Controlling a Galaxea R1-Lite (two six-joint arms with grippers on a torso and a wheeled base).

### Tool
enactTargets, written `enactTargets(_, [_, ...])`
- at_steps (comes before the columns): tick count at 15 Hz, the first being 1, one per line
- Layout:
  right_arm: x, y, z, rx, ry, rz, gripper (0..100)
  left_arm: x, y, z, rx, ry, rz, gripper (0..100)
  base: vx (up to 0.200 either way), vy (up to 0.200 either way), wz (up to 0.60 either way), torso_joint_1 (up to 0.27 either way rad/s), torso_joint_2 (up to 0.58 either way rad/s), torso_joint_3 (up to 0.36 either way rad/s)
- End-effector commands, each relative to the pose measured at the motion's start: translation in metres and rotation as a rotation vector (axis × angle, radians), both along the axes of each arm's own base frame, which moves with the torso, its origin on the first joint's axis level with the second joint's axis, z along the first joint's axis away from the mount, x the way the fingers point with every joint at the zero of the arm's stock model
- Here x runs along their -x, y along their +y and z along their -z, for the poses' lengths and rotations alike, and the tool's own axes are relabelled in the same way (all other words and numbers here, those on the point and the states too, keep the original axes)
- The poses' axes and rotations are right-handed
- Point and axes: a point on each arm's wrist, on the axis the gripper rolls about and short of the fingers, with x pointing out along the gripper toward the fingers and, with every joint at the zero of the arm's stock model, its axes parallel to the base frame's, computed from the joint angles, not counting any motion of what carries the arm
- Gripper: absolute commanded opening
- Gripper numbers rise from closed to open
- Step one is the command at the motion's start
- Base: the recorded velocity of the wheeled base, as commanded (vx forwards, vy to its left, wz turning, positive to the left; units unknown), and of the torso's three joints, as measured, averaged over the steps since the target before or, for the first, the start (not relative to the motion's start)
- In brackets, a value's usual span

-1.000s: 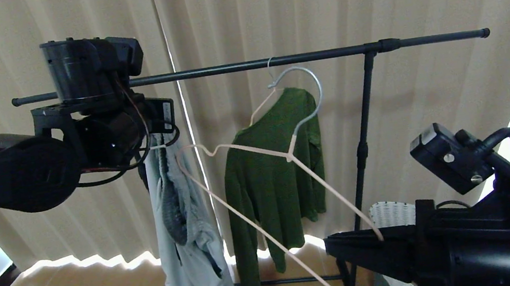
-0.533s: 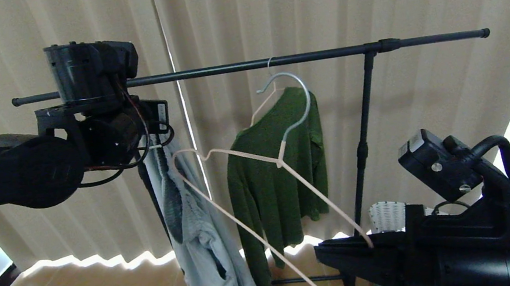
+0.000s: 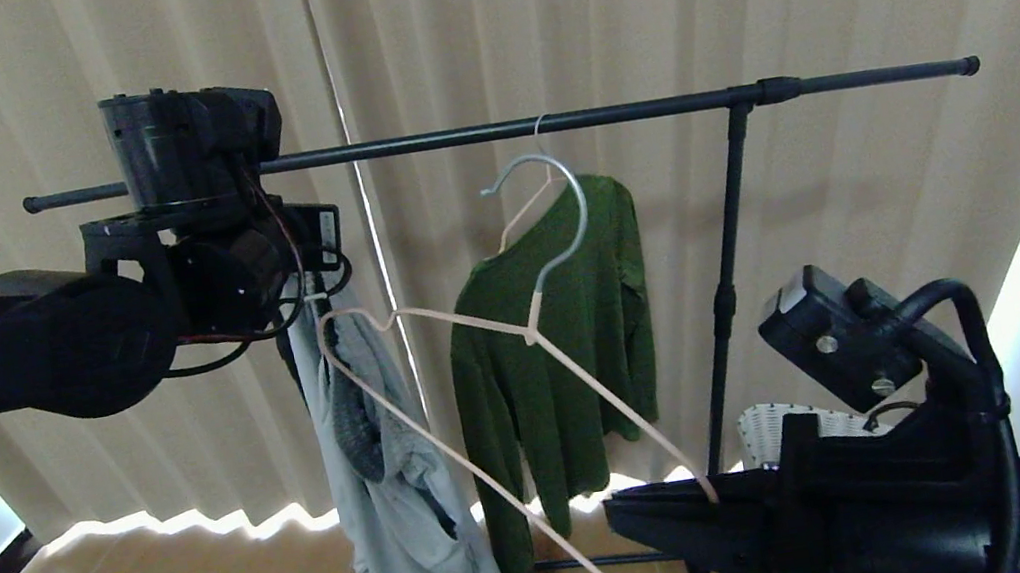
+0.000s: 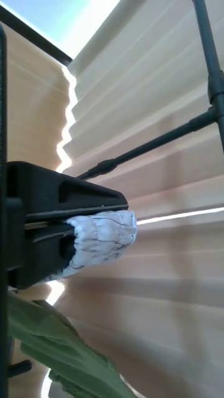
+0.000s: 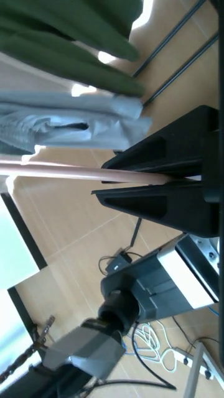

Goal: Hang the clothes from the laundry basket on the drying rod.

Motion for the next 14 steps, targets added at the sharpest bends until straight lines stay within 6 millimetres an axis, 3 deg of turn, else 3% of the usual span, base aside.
enactTargets(1, [-0.022, 0.009, 0.007, 0.024, 0.018, 0.054, 0, 0.007, 0.003, -0.009, 0.009, -0.023, -0.001, 0, 0.000, 0.000, 0.00, 0.000, 0.00, 0.000])
enactTargets(4, [-0.049, 0.023, 0.008, 0.027, 0.005, 0.150, 0, 0.015, 0.007, -0.008, 0.005, -0.014, -0.001, 0, 0.000, 0.000, 0.00, 0.000, 0.00, 0.000])
enactTargets(7, [-0.060, 0.036, 0.009, -0.048, -0.031, 0.177, 0, 0.017, 0.008, -0.006, 0.005, -0.006, -0.002, 0, 0.000, 0.000, 0.00, 0.000, 0.00, 0.000])
enactTargets(11, [-0.063, 0.039, 0.013, -0.054, -0.036, 0.172, 0, 0.020, 0.005, -0.008, 0.008, -0.013, 0.008, 0, 0.000, 0.000, 0.00, 0.000, 0.00, 0.000])
enactTargets(14, [-0.056, 0.031, 0.014, -0.048, -0.029, 0.165, 0, 0.023, 0.003, -0.010, 0.000, -0.016, 0.024, 0, 0.000, 0.000, 0.00, 0.000, 0.00, 0.000])
